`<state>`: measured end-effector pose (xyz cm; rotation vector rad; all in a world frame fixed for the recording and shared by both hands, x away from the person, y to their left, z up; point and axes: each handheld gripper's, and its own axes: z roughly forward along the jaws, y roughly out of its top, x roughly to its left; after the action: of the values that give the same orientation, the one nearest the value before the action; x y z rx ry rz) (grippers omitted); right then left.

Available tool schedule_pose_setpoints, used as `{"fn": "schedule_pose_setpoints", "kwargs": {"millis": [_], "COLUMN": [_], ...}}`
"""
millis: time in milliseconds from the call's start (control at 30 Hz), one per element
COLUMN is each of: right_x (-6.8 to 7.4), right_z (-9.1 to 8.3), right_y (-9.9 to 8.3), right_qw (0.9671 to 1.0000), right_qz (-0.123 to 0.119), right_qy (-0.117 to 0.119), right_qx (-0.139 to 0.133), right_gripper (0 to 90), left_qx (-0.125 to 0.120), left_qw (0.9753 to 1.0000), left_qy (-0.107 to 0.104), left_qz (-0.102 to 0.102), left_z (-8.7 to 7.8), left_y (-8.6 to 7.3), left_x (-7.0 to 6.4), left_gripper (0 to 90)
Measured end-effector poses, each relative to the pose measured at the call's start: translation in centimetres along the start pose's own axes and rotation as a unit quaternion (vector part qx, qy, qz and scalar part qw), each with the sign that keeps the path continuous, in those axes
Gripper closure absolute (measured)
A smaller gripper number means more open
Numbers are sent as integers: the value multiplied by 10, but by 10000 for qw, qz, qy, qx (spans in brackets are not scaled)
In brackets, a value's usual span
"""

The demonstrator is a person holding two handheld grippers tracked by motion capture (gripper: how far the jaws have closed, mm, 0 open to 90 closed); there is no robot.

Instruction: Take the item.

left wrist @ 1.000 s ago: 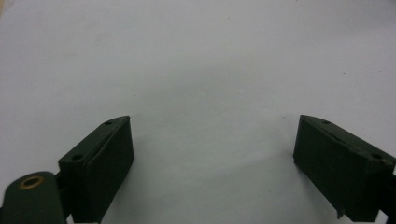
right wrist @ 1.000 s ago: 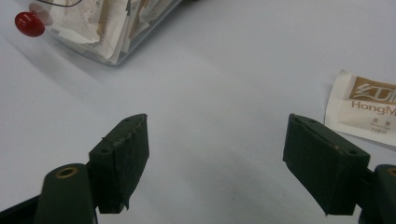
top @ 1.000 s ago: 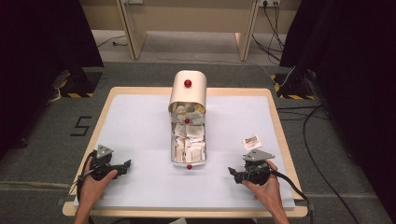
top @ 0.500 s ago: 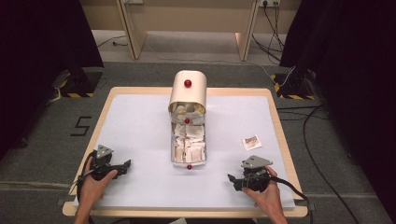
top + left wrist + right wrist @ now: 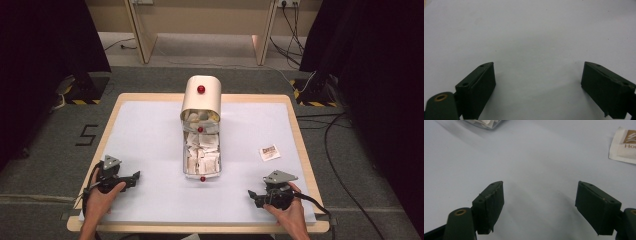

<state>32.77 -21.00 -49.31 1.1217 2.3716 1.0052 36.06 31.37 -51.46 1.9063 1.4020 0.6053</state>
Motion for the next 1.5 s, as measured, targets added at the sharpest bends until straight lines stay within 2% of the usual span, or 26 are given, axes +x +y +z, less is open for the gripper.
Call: {"fn": "schedule_pose_setpoints", "kwargs": {"millis": [100, 233, 467, 567, 800, 1500], "right_x": [1, 4, 6, 5, 5, 5], "right_z": [-1, 1, 1, 1, 1, 2], "right_y": [-3, -6, -10, -14, -18, -18], "right_qw": [10000, 9998, 9999, 9999, 9997, 9996], "right_qz": [51, -62, -109, -89, -110, -112], "right_qy": [22, 19, -42, -2, 45, 49], "right_qx": [16, 165, 62, -89, -236, -246], "right_gripper": [233, 222, 219, 212, 195, 192], "left_qx": [1, -1, -1, 0, 1, 1], "left_qw": [10000, 10000, 10000, 10000, 10000, 10000], "left_qy": [3, 1, 3, 3, 4, 3], "left_qz": [1, 1, 1, 2, 3, 1], "left_z": [0, 0, 0, 0, 0, 0], "left_y": [0, 0, 0, 0, 0, 0], "left_x": [0, 0, 0, 0, 0, 0], "left_gripper": [113, 113, 113, 113, 113, 113]}}
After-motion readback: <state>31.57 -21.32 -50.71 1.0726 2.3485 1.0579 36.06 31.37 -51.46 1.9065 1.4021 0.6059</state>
